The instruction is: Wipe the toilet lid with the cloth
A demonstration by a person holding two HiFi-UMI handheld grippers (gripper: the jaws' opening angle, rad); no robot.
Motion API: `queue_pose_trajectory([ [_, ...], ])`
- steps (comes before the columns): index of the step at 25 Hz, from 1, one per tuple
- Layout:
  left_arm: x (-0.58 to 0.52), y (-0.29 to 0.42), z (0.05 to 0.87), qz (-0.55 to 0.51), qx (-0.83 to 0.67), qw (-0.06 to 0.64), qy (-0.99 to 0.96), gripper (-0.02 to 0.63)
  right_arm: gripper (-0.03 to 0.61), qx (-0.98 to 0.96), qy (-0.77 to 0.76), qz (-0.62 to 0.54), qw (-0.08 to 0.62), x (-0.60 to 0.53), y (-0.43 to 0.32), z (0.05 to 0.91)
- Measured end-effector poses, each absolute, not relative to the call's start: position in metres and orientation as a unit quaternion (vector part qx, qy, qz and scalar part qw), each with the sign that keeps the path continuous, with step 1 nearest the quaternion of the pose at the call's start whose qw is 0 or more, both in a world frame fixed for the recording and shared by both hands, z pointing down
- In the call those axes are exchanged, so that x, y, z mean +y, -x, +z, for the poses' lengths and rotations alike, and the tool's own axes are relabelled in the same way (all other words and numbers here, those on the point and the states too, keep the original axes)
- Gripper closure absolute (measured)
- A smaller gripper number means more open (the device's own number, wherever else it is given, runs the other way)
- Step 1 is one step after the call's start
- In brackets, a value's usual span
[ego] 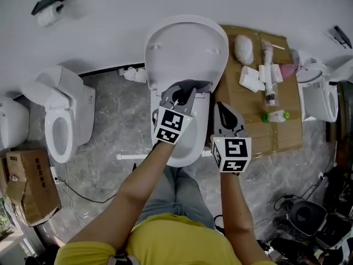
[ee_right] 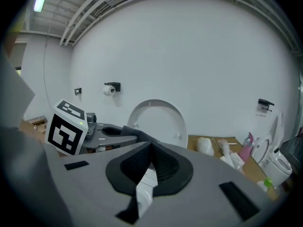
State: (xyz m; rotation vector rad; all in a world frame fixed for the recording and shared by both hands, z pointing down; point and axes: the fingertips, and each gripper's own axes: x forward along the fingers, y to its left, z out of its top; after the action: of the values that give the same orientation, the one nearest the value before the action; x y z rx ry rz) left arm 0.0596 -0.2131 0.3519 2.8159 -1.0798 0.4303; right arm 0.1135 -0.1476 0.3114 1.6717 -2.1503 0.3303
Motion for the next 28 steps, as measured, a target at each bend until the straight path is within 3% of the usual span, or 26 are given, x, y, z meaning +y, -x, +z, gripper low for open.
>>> queue_pose_trajectory([
  [15, -0.153, -0.029, 0.238, 0.087, -0.37, 0.008, -0.925, 0.595, 0.563, -0.783, -0.592, 0.067, 0.182, -0.107, -0.093, 0.241],
  [28, -0.146, 0.006, 0.19, 0.051, -0.385, 0.004, -0.922, 0.595, 0.563, -0.809, -0.56, 0.05, 0.171, -0.113, -0.059, 0.209],
])
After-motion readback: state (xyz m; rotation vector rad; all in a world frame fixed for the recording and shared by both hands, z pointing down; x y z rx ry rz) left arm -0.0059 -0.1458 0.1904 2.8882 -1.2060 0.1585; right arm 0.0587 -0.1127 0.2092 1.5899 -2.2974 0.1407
